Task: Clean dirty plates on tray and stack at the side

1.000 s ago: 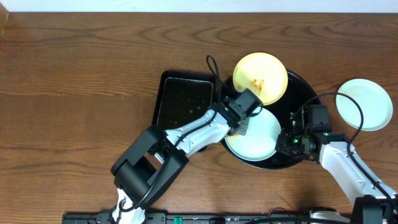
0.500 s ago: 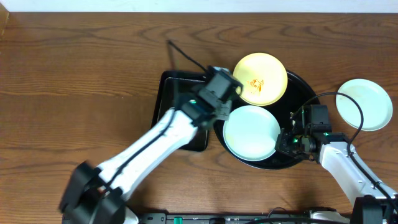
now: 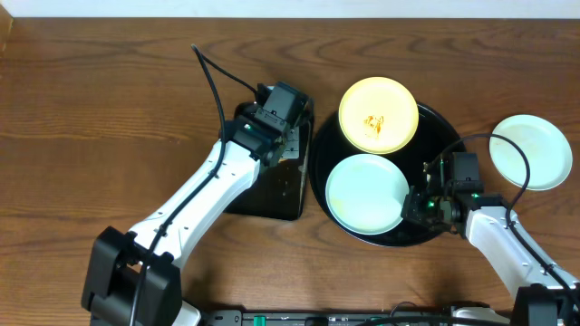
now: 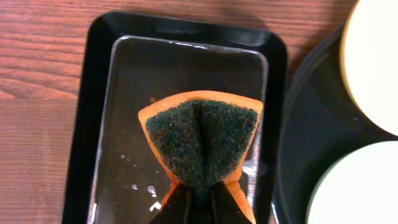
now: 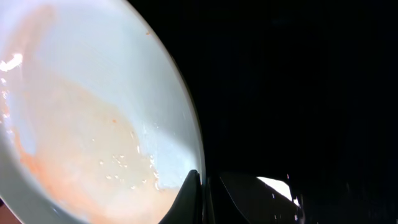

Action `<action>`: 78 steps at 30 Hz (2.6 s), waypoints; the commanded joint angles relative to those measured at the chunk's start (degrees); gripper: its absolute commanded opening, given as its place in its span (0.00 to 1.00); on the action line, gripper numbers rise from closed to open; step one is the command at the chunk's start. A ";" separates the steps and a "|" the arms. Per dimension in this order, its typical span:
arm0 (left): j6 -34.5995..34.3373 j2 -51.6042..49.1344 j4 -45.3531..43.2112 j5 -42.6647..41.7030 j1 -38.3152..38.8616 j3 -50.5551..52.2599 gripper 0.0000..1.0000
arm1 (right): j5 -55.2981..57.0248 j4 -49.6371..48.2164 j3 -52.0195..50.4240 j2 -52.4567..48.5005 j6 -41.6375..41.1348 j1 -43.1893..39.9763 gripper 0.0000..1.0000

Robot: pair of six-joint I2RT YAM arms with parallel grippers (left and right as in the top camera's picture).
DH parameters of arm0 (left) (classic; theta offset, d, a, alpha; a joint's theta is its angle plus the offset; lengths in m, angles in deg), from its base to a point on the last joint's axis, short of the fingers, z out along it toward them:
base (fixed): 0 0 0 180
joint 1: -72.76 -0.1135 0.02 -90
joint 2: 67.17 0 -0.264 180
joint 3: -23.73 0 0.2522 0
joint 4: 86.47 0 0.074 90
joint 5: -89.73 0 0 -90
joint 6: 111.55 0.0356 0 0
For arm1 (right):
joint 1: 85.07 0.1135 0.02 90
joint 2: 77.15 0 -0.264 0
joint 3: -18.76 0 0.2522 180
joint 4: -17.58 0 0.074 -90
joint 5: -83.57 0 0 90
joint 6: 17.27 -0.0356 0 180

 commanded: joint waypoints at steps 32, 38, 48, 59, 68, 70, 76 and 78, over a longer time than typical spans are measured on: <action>0.50 -0.55 2.14 1.18 -3.10 0.66 0.08 | 16.15 6.36 12.70 15.65 20.76 2.73 0.21; 0.52 -0.55 2.32 1.18 -3.10 0.66 0.08 | 3.56 5.09 12.72 13.92 20.72 1.25 0.96; 0.50 -0.55 2.36 1.18 -3.10 0.66 0.08 | 11.17 0.26 12.72 9.66 20.02 -6.43 0.99; 0.50 -0.55 2.56 1.16 -3.10 0.66 0.08 | 0.94 -1.99 12.72 -7.85 25.33 -13.05 0.73; 0.50 -0.55 2.58 1.16 -3.08 0.66 0.08 | -2.58 -3.87 12.72 -14.88 26.32 -13.05 0.49; 0.50 -0.55 2.58 1.16 -3.08 0.66 0.08 | -3.41 -3.93 12.72 -15.65 26.75 -13.05 0.38; 0.50 -0.55 2.58 1.16 -3.08 0.66 0.08 | -8.28 -3.10 12.70 -16.63 28.04 -13.05 0.10; 0.48 -0.55 2.58 1.16 -3.08 0.66 0.08 | -9.88 -3.23 12.70 -16.46 28.06 -13.05 0.08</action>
